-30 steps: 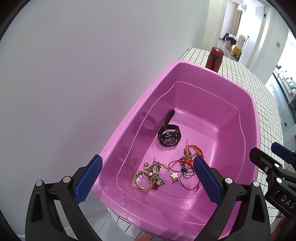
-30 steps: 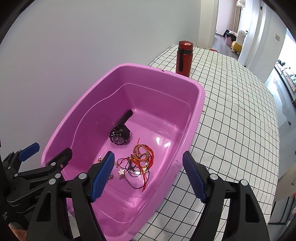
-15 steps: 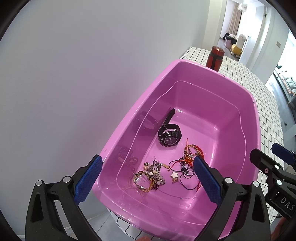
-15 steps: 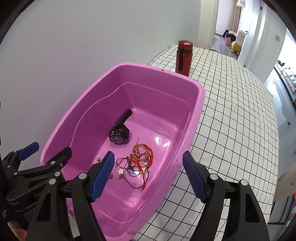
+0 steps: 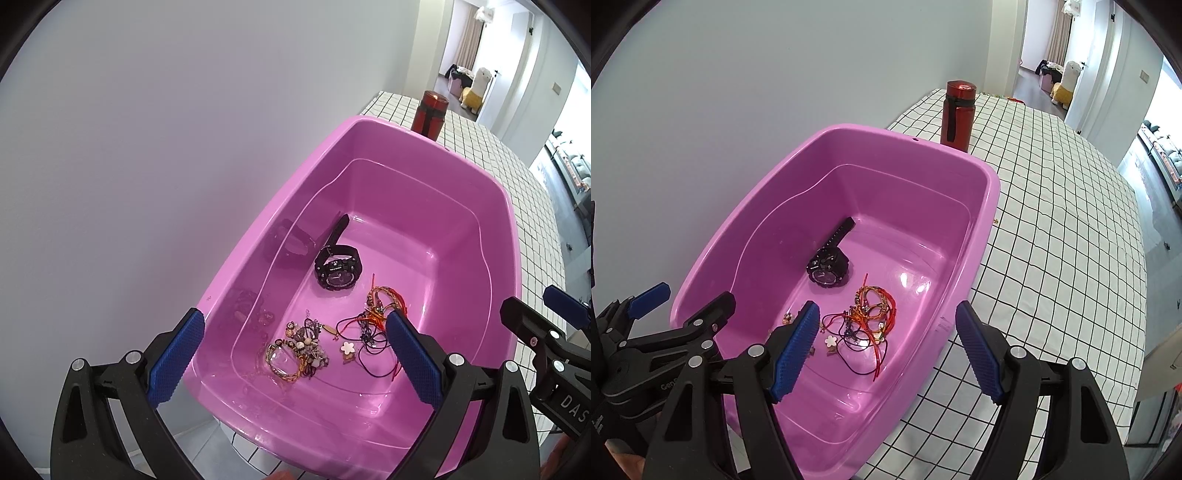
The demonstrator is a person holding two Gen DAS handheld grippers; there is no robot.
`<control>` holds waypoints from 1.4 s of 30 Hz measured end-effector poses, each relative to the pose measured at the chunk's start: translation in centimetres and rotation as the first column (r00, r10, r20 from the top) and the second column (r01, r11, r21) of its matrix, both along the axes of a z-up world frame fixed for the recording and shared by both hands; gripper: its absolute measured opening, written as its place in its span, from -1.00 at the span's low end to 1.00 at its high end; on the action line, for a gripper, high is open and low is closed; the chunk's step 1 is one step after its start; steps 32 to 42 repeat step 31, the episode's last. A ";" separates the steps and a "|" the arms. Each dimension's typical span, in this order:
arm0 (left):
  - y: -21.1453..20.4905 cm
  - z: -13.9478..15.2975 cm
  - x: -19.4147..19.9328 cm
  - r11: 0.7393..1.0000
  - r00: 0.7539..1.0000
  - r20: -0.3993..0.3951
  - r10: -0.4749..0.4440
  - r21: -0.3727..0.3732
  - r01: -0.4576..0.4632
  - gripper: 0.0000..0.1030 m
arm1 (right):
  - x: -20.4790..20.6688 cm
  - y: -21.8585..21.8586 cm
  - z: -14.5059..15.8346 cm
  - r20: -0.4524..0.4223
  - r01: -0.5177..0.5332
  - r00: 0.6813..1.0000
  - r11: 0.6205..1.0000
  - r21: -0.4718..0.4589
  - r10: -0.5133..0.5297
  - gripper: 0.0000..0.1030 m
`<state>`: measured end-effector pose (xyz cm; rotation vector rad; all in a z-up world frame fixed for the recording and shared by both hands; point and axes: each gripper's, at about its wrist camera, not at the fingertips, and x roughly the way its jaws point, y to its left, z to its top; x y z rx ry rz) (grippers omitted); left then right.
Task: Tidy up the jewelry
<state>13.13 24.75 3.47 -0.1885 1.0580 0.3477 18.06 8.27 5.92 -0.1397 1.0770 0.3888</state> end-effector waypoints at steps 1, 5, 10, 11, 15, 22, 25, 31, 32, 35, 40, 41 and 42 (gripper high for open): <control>0.0 0.0 0.0 1.000 1.000 -0.001 0.000 0.000 0.000 0.88 | 0.0 0.0 0.0 0.000 0.000 1.000 1.000 0.000 0.000 0.41; 0.0 -0.1 0.0 1.000 1.000 -0.004 -0.003 -0.001 0.003 0.88 | 0.0 0.0 0.0 0.001 -0.001 1.000 1.000 -0.001 0.001 0.41; -0.1 -0.1 0.1 1.000 1.000 -0.005 -0.012 0.004 0.012 0.88 | 0.0 0.1 0.0 -0.001 -0.001 1.000 1.000 0.000 0.001 0.41; -0.1 -0.2 0.1 1.000 1.000 -0.005 -0.013 0.004 0.013 0.88 | 0.0 0.0 0.0 -0.001 -0.001 1.000 1.000 -0.001 0.001 0.41; -0.1 -0.3 0.0 1.000 1.000 -0.001 -0.020 -0.010 0.020 0.88 | -0.1 0.0 -0.1 -0.002 -0.001 1.000 1.000 0.000 0.001 0.41; -0.5 0.0 0.0 0.999 0.999 0.009 -0.033 0.013 0.033 0.88 | -0.1 0.0 0.0 0.000 0.000 1.000 1.000 -0.001 0.000 0.41; -0.2 -0.1 0.0 1.000 1.000 0.001 -0.013 0.015 0.013 0.88 | -0.2 0.0 -0.2 0.000 0.002 1.000 1.000 -0.001 -0.002 0.41; 0.0 -0.2 0.0 1.000 1.000 -0.006 -0.010 0.011 0.010 0.88 | -0.2 0.1 -0.2 -0.002 0.007 1.000 1.000 -0.001 -0.007 0.41; 0.0 -0.2 0.0 1.000 1.000 -0.006 -0.010 0.011 0.010 0.88 | -0.2 0.1 -0.2 -0.002 0.007 1.000 1.000 -0.001 -0.007 0.41; 0.0 -0.2 0.0 1.000 1.000 -0.006 -0.010 0.011 0.010 0.88 | -0.2 0.1 -0.2 -0.002 0.007 1.000 1.000 -0.001 -0.007 0.41; 0.0 -0.2 0.0 1.000 1.000 -0.006 -0.010 0.011 0.010 0.88 | -0.2 0.1 -0.2 -0.002 0.007 1.000 1.000 -0.001 -0.007 0.41; 0.0 -0.2 0.0 1.000 1.000 -0.006 -0.010 0.011 0.010 0.88 | -0.2 0.1 -0.2 -0.002 0.007 1.000 1.000 -0.001 -0.007 0.41; 0.0 -0.2 0.0 1.000 1.000 -0.006 -0.010 0.011 0.010 0.88 | -0.2 0.1 -0.2 -0.002 0.007 1.000 1.000 -0.001 -0.007 0.41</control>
